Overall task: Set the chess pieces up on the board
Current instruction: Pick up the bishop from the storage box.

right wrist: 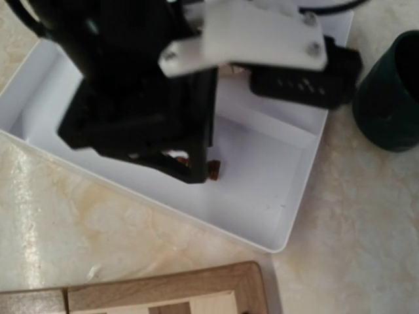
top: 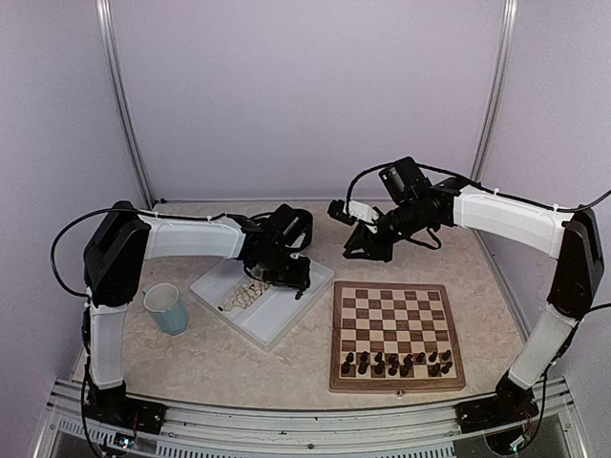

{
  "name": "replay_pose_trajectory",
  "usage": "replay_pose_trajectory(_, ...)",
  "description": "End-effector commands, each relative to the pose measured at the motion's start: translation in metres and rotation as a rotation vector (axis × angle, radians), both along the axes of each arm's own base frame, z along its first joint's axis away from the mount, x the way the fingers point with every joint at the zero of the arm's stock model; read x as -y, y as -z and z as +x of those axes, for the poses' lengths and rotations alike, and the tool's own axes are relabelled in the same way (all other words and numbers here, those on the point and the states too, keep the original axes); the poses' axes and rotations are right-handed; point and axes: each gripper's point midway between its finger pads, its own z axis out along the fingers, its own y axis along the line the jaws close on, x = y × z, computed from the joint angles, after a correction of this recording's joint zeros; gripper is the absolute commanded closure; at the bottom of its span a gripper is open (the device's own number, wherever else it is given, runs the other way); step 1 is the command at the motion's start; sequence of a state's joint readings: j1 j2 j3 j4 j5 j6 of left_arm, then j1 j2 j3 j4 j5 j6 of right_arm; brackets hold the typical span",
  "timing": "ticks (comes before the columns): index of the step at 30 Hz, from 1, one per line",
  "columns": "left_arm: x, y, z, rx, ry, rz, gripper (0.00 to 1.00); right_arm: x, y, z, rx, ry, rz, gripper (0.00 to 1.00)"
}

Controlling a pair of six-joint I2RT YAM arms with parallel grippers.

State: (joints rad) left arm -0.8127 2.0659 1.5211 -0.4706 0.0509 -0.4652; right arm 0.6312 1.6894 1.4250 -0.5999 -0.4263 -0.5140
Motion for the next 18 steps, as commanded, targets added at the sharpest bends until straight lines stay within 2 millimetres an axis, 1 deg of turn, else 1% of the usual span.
replay_pose_trajectory(1, 0.0, 0.015, 0.006, 0.021, -0.01, 0.099, 0.66, 0.004, -0.009, 0.001, 0.017, 0.013, 0.033, 0.78)
replay_pose_trajectory(4, 0.003, 0.027, 0.005, 0.007, -0.002, 0.123, 0.68, 0.006, -0.008, 0.001, 0.017, 0.016, 0.032, 0.78)
replay_pose_trajectory(6, 0.005, 0.031, 0.006, 0.011, -0.004, 0.146, 0.69, 0.006, -0.007, 0.001, 0.018, 0.015, 0.033, 0.78)
replay_pose_trajectory(9, 0.0, 0.04, 0.009, 0.018, -0.024, 0.208, 0.69, 0.006, -0.006, 0.0, 0.014, 0.015, 0.037, 0.77)
replay_pose_trajectory(13, -0.001, 0.044, 0.014, 0.022, -0.043, 0.238, 0.7, 0.005, -0.005, -0.001, 0.007, 0.009, 0.041, 0.77)
replay_pose_trajectory(16, 0.002, 0.05, 0.015, 0.008, -0.036, 0.244, 0.73, 0.005, -0.004, -0.002, 0.001, 0.007, 0.044, 0.77)
replay_pose_trajectory(18, 0.004, 0.056, 0.013, -0.011, -0.029, 0.247, 0.78, 0.005, -0.003, -0.003, -0.003, 0.004, 0.045, 0.77)
